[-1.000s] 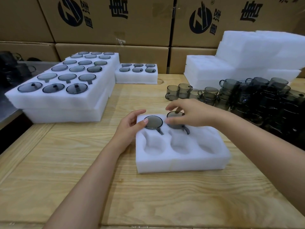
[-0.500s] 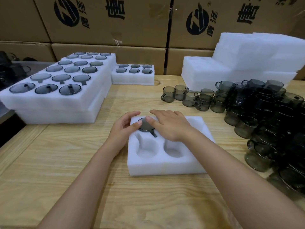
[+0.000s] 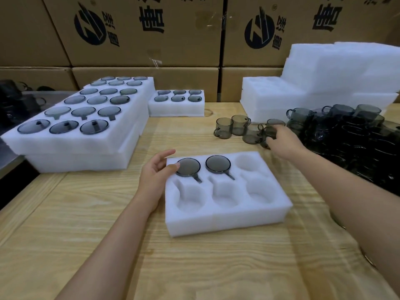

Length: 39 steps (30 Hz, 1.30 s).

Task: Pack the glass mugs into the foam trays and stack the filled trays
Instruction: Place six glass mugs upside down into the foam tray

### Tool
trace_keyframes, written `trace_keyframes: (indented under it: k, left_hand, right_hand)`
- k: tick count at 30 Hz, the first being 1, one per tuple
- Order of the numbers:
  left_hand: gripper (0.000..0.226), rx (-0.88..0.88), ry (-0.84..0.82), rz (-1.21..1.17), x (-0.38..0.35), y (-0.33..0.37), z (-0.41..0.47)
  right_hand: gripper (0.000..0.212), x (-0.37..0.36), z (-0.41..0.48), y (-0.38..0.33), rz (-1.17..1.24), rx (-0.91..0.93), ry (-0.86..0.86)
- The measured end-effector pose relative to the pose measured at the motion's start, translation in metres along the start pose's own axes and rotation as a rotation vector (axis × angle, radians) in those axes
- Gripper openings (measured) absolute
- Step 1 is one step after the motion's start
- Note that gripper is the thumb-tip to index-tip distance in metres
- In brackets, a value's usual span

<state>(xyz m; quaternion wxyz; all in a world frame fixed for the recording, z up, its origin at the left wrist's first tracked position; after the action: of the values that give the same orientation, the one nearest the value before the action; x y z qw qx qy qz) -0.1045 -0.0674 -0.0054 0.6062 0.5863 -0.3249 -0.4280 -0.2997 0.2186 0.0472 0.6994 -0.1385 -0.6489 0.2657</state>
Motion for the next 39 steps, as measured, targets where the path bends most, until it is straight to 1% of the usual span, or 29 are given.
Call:
trace_keyframes:
  k: [2, 4, 8, 10, 11, 13, 15, 17, 18, 20, 22, 24, 26, 28, 30, 33, 36, 37, 39]
  left_hand:
    - [0.036, 0.004, 0.005, -0.014, 0.000, -0.001, 0.001]
    - [0.038, 0.013, -0.014, -0.022, 0.000, -0.002, 0.001]
    - [0.044, 0.067, -0.105, -0.068, -0.001, -0.002, 0.003]
    - [0.045, 0.093, -0.137, -0.063, -0.003, -0.001, 0.003]
    - [0.043, 0.098, -0.146, -0.043, -0.003, 0.001, 0.003]
    - [0.039, 0.125, -0.160, 0.063, -0.003, 0.004, 0.001]
    - [0.037, 0.116, -0.170, 0.326, -0.003, 0.018, 0.001]
    - [0.041, 0.028, -0.144, 0.621, -0.008, 0.039, 0.005]
    - [0.043, -0.037, -0.116, 0.710, -0.015, 0.054, 0.006]
    - [0.045, -0.167, -0.127, 0.722, -0.040, 0.081, 0.002]
    - [0.049, -0.265, -0.233, 0.722, -0.072, 0.097, -0.006]
    - [0.054, -0.349, -0.340, 0.853, -0.103, 0.099, -0.015]
    - [0.054, -0.417, -0.397, 0.957, -0.126, 0.095, -0.020]
    - [0.050, -0.453, -0.410, 1.010, -0.137, 0.089, -0.020]
    - [0.044, -0.476, -0.355, 1.066, -0.139, 0.085, -0.019]
    - [0.035, -0.557, -0.247, 1.105, -0.140, 0.085, -0.019]
    - [0.030, -0.735, -0.183, 1.240, -0.150, 0.087, -0.025]
    - [0.029, -0.765, -0.170, 1.257, -0.152, 0.087, -0.026]
    - [0.030, -0.769, -0.162, 1.283, -0.155, 0.083, -0.026]
  right_hand:
    - [0.036, -0.006, 0.003, 0.005, -0.089, 0.009, -0.055]
    - [0.033, -0.007, 0.004, 0.003, -0.144, 0.027, -0.039]
    - [0.022, -0.005, -0.008, -0.003, -0.169, 0.013, 0.017]
    - [0.027, -0.006, -0.019, -0.002, -0.150, -0.018, 0.029]
    - [0.026, -0.005, -0.023, -0.002, -0.134, -0.037, 0.039]
    - [0.026, -0.003, -0.034, -0.001, -0.115, -0.069, 0.058]
    - [0.026, 0.005, -0.044, -0.008, -0.101, -0.046, 0.084]
    - [0.026, 0.023, -0.053, -0.022, -0.055, 0.040, 0.134]
    - [0.025, 0.034, -0.057, -0.029, -0.008, 0.094, 0.165]
    - [0.024, 0.055, -0.070, -0.044, 0.131, 0.191, 0.194]
    - [0.021, 0.063, -0.081, -0.060, 0.215, 0.279, 0.132]
    - [0.019, 0.056, -0.090, -0.073, 0.245, 0.363, -0.001]
    - [0.017, 0.047, -0.094, -0.080, 0.304, 0.418, -0.108]
    - [0.015, 0.040, -0.094, -0.082, 0.299, 0.467, -0.152]
    - [0.015, 0.037, -0.093, -0.083, 0.262, 0.517, -0.145]
    - [0.014, 0.032, -0.091, -0.079, 0.250, 0.516, -0.159]
    - [0.013, 0.026, -0.087, -0.068, 0.153, 0.452, -0.216]
    - [0.013, 0.026, -0.085, -0.064, 0.127, 0.430, -0.234]
    - [0.013, 0.026, -0.085, -0.059, 0.076, 0.405, -0.249]
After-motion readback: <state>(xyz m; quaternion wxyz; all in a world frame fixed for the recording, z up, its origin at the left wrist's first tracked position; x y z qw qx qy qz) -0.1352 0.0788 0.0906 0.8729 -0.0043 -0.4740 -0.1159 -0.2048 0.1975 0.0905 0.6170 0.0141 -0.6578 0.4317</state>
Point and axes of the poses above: each hand's wrist, its own z-axis towards the middle knuckle, its own x-axis out of the back of the hand, y = z × x, the point moved 8 cm from there along z, towards the middle knuckle, and after that the axes turned 3 degrees about z, right-handed, at the moved point
